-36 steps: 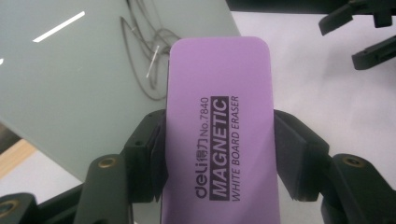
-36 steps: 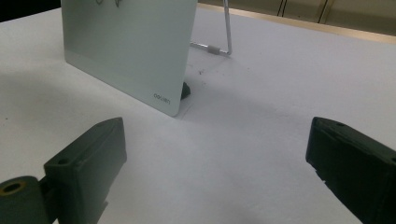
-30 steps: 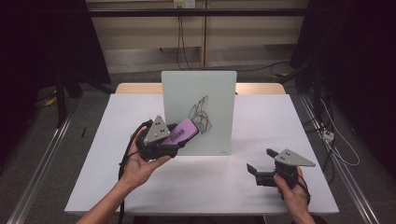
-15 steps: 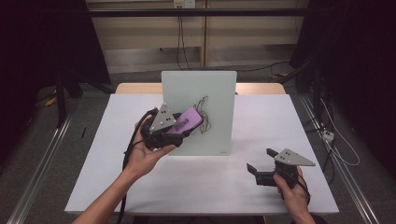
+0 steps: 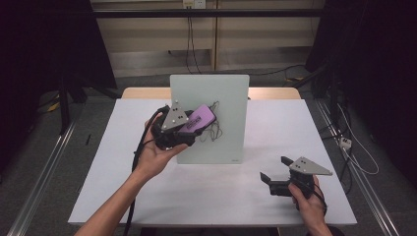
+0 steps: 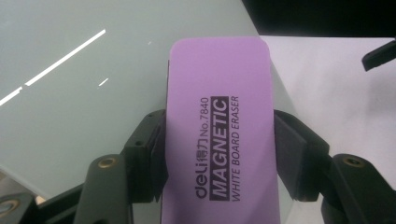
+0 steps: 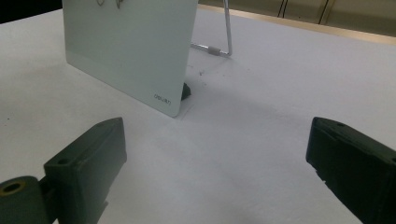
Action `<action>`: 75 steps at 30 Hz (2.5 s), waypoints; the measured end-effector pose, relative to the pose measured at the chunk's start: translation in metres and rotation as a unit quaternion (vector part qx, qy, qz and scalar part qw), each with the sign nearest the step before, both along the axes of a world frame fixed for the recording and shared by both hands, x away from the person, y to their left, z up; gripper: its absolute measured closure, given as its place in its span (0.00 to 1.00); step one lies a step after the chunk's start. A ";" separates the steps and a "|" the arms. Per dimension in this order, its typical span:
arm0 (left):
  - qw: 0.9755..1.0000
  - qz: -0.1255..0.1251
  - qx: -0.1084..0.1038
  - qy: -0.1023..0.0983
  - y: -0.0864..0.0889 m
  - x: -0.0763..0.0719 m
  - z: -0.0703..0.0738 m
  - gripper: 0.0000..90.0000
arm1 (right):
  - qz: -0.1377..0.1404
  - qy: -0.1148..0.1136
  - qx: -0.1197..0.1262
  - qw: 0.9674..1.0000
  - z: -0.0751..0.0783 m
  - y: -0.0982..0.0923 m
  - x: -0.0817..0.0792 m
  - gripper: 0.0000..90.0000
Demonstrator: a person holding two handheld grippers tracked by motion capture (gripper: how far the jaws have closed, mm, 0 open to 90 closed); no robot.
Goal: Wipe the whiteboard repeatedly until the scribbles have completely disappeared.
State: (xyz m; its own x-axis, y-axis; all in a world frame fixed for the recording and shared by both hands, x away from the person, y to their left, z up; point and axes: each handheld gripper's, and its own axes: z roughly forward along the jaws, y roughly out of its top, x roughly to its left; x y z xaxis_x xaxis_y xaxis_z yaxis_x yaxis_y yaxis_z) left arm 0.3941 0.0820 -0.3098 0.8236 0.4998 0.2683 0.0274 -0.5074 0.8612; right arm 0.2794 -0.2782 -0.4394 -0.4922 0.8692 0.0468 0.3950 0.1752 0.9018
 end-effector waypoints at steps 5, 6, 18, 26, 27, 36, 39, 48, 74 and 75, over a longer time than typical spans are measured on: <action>1.000 -0.001 0.001 -0.014 -0.002 0.004 0.007 0.45 | 0.001 0.001 0.000 1.000 0.000 0.000 0.000 0.06; 1.000 -0.003 0.000 -0.015 -0.003 0.005 0.009 0.45 | 0.000 0.001 -0.001 1.000 0.000 0.000 0.000 0.06; 0.999 -0.018 0.020 -0.038 -0.026 0.003 0.024 0.45 | 0.002 0.000 -0.001 1.000 0.000 0.000 0.000 0.06; 0.999 -0.007 0.022 -0.044 -0.030 0.015 0.029 0.45 | 0.002 0.000 0.000 1.000 0.000 0.000 0.000 0.06; 0.999 -0.004 0.022 -0.043 -0.030 0.017 0.029 0.45 | 0.002 0.000 -0.001 1.000 0.000 0.000 0.000 0.06; 0.999 -0.002 0.025 -0.040 -0.031 0.030 0.022 0.45 | 0.001 0.001 0.001 1.000 0.000 0.000 0.000 0.06; 0.998 0.000 0.029 -0.048 -0.033 0.029 0.023 0.45 | 0.003 0.000 0.000 1.000 0.000 0.000 0.000 0.06; 0.996 0.000 0.052 -0.066 -0.037 0.028 0.020 0.45 | 0.003 0.001 0.001 1.000 0.000 -0.001 0.000 0.06; 0.993 -0.034 0.105 -0.037 -0.051 0.015 -0.023 0.46 | 0.002 0.001 0.002 1.000 0.000 0.000 0.000 0.06; 0.993 -0.034 0.104 -0.032 -0.050 0.015 -0.022 0.46 | 0.002 0.001 0.002 1.000 0.000 0.000 0.000 0.06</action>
State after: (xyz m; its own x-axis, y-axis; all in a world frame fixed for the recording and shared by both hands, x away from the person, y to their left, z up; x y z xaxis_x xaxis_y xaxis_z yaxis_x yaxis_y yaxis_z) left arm 0.4095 0.0317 -0.3316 0.8311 0.3722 0.4133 -0.0648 -0.6733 0.7365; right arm 0.2796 -0.2783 -0.4396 -0.4963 0.8667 0.0505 0.3960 0.1743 0.9016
